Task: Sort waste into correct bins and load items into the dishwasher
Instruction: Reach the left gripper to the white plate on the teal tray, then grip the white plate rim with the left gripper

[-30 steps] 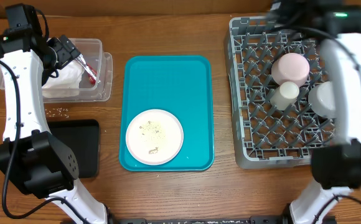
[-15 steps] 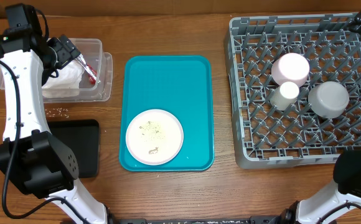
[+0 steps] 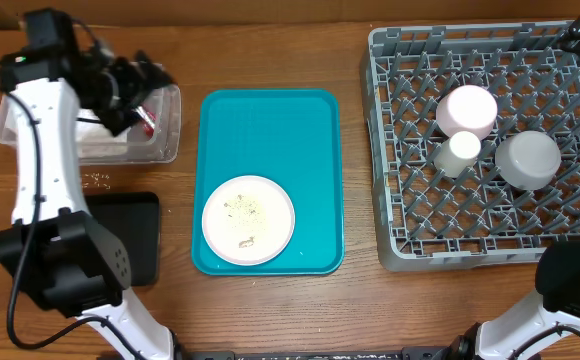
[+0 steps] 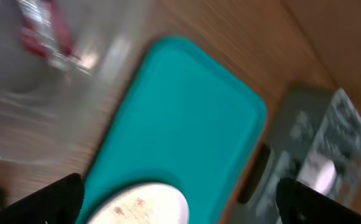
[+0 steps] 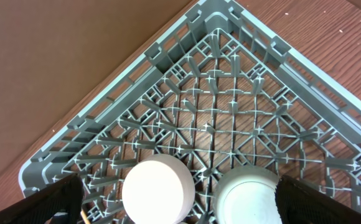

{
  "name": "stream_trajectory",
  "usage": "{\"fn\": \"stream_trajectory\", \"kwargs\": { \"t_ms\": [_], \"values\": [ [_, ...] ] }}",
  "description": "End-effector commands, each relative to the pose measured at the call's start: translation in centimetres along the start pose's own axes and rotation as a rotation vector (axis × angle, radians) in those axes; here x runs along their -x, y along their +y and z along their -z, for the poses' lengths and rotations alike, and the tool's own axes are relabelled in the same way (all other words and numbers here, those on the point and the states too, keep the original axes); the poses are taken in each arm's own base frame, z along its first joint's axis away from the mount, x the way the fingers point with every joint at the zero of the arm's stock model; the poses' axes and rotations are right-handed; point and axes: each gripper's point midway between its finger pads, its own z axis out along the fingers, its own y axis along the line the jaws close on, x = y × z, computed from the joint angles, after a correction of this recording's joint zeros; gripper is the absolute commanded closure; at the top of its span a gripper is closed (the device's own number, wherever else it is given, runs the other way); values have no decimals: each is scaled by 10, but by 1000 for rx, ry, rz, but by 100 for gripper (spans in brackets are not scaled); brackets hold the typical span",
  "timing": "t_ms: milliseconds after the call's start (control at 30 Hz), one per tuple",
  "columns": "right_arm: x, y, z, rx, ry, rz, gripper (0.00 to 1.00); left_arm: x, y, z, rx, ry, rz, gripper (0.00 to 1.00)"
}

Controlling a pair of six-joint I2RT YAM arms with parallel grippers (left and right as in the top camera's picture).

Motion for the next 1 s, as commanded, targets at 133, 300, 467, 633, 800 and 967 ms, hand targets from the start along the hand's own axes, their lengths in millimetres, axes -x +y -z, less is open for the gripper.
{"fn": "stream_trajectory", "kwargs": {
  "t_ms": [133, 300, 467, 633, 800, 967],
  "values": [
    [2, 1, 3, 8, -7, -7, 0, -111, -63, -57, 45, 240, -391, 0],
    [2, 1, 3, 8, -7, -7, 0, -145, -64, -88, 310, 200, -607, 0],
    [2, 1, 3, 8, -7, -7, 0, -170, -72, -108, 489, 138, -747, 1],
    [2, 1, 3, 8, -7, -7, 0, -195, -73, -126, 527, 180, -823, 11],
    [2, 1, 3, 8, -7, -7, 0, -213, -59, -145, 545, 277, -778, 10],
    [2, 1, 3, 8, -7, -7, 0, -225, -36, -157, 622, 330, -613, 13]
  ]
}}
